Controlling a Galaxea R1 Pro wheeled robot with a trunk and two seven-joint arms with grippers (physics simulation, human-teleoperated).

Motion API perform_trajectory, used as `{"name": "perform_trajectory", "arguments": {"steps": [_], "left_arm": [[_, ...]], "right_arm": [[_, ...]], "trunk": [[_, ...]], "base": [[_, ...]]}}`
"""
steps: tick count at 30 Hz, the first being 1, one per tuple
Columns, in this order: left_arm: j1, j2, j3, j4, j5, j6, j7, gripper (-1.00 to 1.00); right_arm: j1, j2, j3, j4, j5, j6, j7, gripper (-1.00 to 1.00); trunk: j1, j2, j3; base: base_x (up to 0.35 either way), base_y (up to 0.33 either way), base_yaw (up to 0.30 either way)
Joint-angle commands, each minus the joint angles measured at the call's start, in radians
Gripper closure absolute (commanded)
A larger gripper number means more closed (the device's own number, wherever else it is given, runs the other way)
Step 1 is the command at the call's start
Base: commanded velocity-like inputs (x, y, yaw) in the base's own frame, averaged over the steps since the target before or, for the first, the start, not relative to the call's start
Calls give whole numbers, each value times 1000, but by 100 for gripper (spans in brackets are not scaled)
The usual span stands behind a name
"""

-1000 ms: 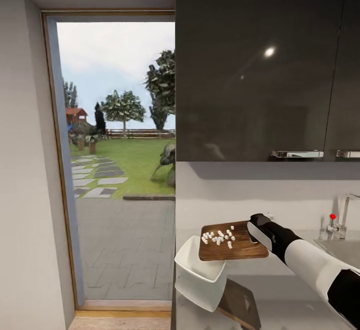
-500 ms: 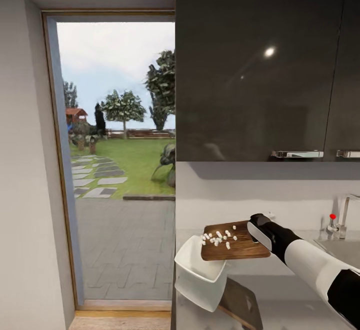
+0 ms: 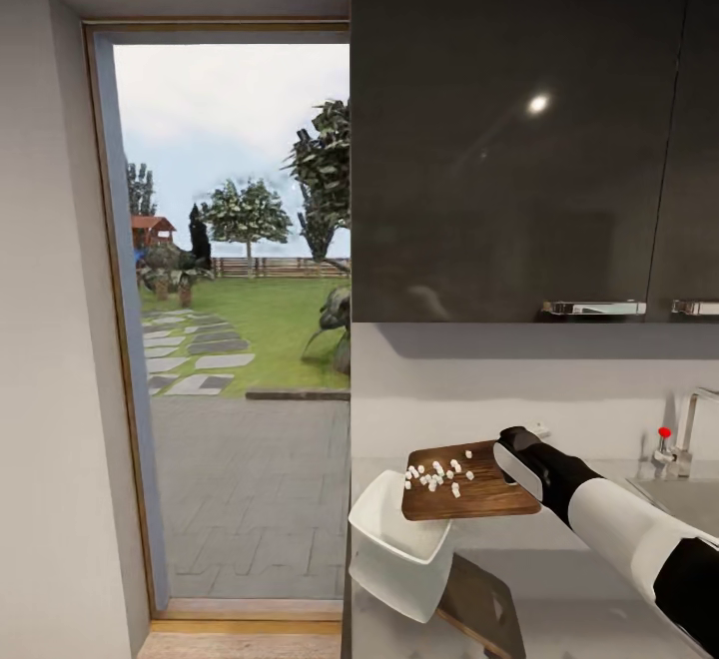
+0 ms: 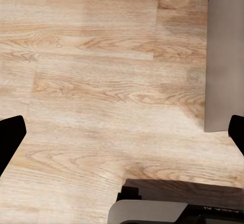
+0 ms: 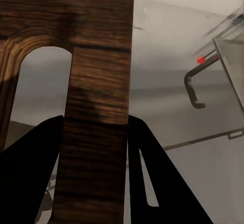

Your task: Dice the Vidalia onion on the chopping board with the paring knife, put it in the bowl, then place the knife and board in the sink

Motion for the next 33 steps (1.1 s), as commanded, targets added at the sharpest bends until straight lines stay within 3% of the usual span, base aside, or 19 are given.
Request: {"name": "perform_trajectory", "arguments": {"steps": [1, 22, 33], "left_arm": [[-2, 0, -4, 4, 8, -8, 0, -100], [-2, 0, -4, 4, 8, -7, 0, -100], [-2, 0, -4, 4, 8, -7, 0, -100]], "right_arm": [[-1, -1, 8, -2, -10, 2, -8, 100], [-1, -1, 8, -2, -7, 2, -11, 100], [-1, 0, 8, -2, 32, 2, -10, 100]], "trunk": [[0, -1, -1], [0, -1, -1], [0, -1, -1]], "base": [[0, 0, 0], [64, 13, 0], [50, 0, 0]]}}
